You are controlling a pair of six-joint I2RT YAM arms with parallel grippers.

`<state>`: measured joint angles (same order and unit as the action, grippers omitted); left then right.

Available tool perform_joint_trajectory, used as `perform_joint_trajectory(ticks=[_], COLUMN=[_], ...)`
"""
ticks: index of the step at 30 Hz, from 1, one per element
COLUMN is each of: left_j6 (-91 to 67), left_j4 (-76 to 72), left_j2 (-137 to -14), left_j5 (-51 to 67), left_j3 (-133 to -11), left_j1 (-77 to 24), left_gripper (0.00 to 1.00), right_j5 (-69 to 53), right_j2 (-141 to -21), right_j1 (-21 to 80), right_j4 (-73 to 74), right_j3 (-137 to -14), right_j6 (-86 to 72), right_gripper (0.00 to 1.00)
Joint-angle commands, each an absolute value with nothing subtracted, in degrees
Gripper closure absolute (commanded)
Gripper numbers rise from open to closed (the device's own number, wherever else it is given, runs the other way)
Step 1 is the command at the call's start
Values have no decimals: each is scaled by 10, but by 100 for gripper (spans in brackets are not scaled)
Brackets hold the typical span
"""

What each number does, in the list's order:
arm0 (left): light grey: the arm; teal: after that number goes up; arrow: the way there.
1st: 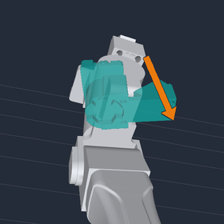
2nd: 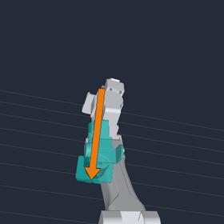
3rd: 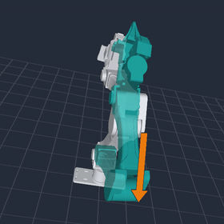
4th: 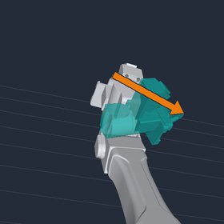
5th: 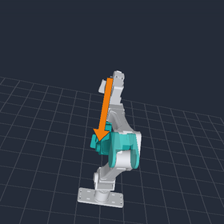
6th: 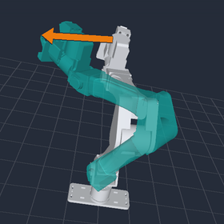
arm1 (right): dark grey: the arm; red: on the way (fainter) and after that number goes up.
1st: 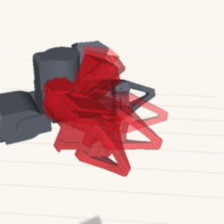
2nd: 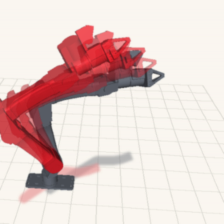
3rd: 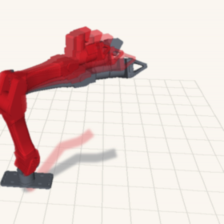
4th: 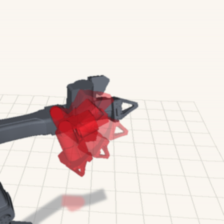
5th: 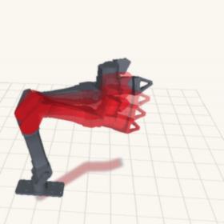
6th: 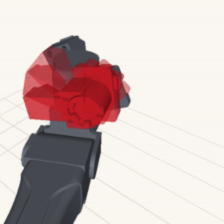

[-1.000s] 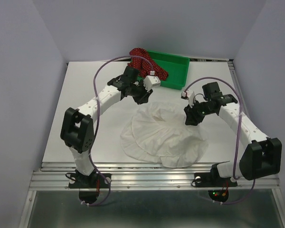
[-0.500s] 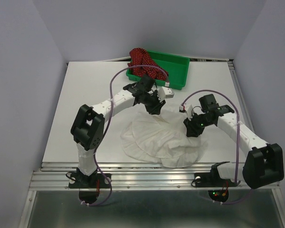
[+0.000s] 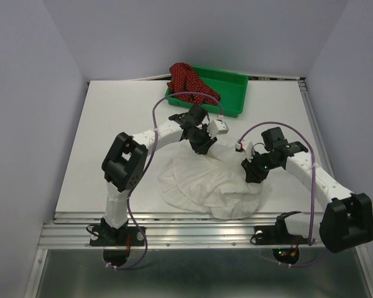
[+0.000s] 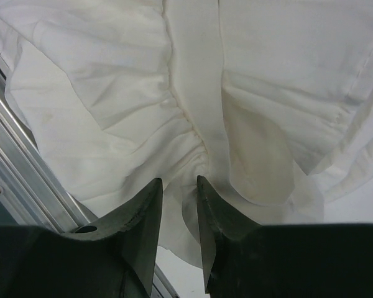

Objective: Fold and stack the skirts
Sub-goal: Flatten the skirt out

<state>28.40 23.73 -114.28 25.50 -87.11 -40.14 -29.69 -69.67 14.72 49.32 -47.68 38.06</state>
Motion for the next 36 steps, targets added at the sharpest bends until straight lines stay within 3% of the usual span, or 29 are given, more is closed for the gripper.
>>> perform_joint_trajectory(ticks=[1, 11, 23, 28, 31, 36], left_j6=[293, 315, 267, 253, 233, 214], left_j4=[235, 252, 266, 287, 282, 271], left_j2=[-1142, -1079, -912, -867, -843, -825], left_j5=[235, 216, 139, 101, 85, 90], left_j3=[-873, -857, -869, -827, -795, -767], left_j1=[-405, -405, -404, -405, -403, -403], left_gripper=[64, 100, 100, 100, 100, 100], right_j5=[-289, -265, -240, -211, -204, -296], right_j2=[-679, -673, -640, -596, -576, -584], right_j1=[152, 152, 152, 152, 152, 152], right_j4=[491, 475, 464, 445, 432, 367], right_j3=[-475, -454, -467, -497, -518, -538], right_j6=[394, 391, 370, 358, 342, 223], right_gripper=[66, 67, 66, 55, 44, 45])
